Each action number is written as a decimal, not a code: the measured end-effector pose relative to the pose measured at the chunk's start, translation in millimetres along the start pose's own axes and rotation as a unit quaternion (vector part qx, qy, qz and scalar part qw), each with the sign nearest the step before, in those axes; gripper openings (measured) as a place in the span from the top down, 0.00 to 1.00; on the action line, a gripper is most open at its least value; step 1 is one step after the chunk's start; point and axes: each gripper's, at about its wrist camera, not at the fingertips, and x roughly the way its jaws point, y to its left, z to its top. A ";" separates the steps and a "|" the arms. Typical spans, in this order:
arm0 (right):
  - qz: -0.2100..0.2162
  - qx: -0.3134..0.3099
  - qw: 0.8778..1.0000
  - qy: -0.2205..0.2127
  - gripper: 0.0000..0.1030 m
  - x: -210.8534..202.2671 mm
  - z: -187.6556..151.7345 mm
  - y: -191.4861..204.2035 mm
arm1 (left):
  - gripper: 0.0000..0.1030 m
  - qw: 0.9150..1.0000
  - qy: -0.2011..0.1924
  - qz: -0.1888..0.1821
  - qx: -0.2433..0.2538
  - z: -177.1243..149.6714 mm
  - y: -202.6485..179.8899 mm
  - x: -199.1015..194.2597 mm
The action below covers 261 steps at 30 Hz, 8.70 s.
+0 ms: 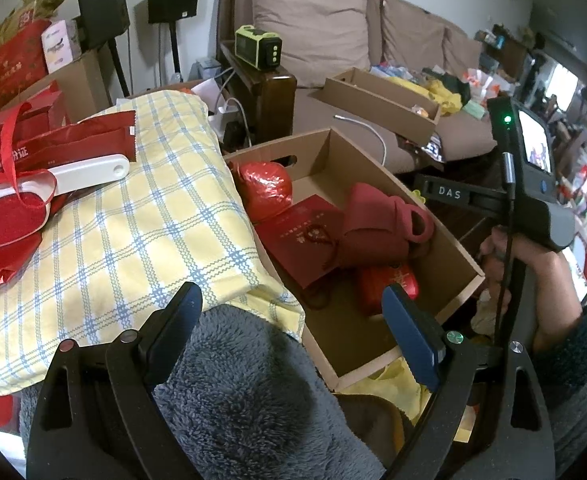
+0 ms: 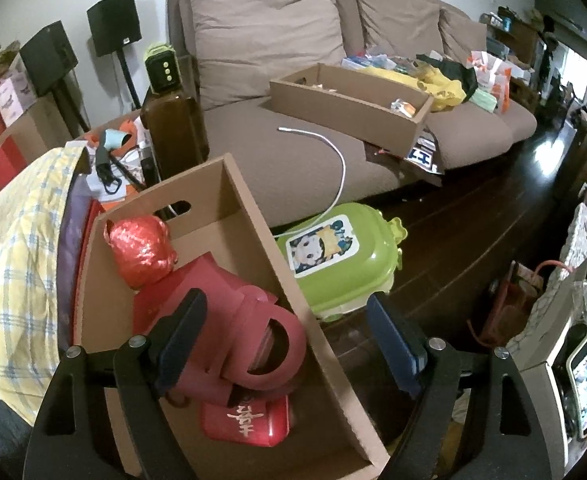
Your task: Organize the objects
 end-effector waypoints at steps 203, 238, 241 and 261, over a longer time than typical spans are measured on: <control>0.458 -0.245 0.840 -0.155 0.96 -459.5 168.8 537.1 | 0.06 0.886 -0.304 0.059 -0.346 -44.1 335.0 -164.7; 0.451 -0.257 0.842 -0.145 0.95 -454.1 134.1 576.9 | 0.35 0.827 -0.462 -0.054 -0.316 -69.0 317.1 -199.5; 0.453 -0.249 0.845 -0.137 0.95 -446.7 138.3 574.6 | 0.21 0.840 -0.451 -0.035 -0.300 -64.0 318.1 -191.4; 0.476 -0.258 0.828 -0.147 0.95 -472.0 123.3 555.7 | 0.08 0.824 -0.383 0.061 -0.414 -92.3 382.3 -146.9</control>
